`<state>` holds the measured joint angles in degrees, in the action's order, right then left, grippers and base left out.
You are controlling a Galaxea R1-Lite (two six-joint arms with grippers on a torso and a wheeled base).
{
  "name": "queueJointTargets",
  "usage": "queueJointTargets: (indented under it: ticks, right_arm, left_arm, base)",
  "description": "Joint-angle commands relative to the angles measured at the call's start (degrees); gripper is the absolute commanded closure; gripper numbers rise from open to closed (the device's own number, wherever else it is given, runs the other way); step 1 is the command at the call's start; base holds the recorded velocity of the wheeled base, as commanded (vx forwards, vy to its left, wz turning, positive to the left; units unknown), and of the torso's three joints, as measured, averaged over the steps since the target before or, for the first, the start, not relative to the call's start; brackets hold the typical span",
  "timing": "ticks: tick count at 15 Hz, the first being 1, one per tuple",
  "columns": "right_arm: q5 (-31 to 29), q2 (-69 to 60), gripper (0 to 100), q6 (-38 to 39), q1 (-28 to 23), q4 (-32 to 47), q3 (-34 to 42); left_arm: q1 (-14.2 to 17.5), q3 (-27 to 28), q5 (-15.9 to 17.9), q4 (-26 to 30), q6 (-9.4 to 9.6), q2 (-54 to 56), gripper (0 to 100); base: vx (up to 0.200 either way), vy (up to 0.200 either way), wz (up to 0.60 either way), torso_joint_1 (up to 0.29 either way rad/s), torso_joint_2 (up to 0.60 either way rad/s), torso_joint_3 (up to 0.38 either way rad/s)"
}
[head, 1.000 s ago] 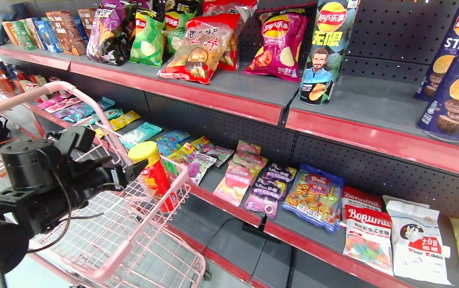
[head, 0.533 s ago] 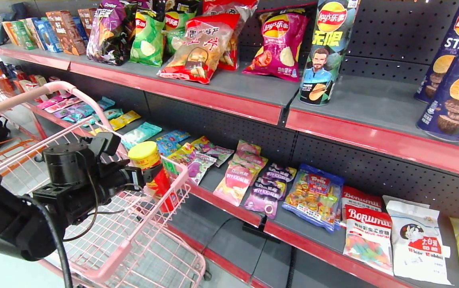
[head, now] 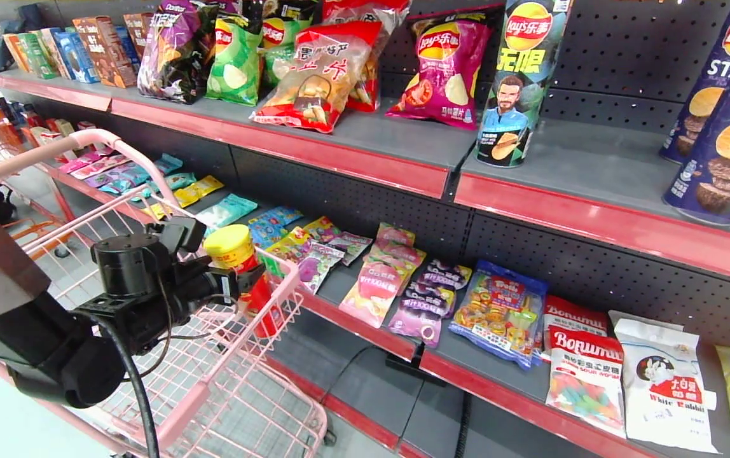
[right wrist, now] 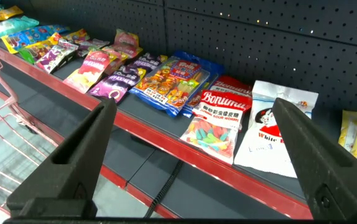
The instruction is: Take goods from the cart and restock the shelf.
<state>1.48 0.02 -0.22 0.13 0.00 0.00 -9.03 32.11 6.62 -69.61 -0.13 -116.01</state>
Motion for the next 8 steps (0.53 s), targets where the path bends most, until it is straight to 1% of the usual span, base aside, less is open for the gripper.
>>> queueJointTargets:
  ticks: [1, 6, 7, 8]
  right_arm:
    - [0.0, 0.0, 0, 0.0, 0.0, 0.0, 0.0]
    - [0.0, 0.0, 0, 0.0, 0.0, 0.0, 0.0]
    - [0.0, 0.0, 0, 0.0, 0.0, 0.0, 0.0]
    - [0.0, 0.0, 0, 0.0, 0.0, 0.0, 0.0]
  left_arm:
    - [-0.1, -0.3, 0.1, -1.5, 0.57, -1.8, 100]
    - [-0.3, -0.6, 0.1, -1.6, 0.31, 0.0, 100]
    - [0.0, -0.7, 0.1, -0.7, 0.22, 2.1, 100]
    - [0.4, -0.8, 0.0, 1.4, 0.22, 5.1, 100]
  base:
    - [0.0, 0.0, 0.0, 0.0, 0.0, 0.0]
    - [0.0, 0.0, 0.0, 0.0, 0.0, 0.0]
    - [0.0, 0.0, 0.0, 0.0, 0.0, 0.0]
    - [0.0, 0.0, 0.0, 0.0, 0.0, 0.0]
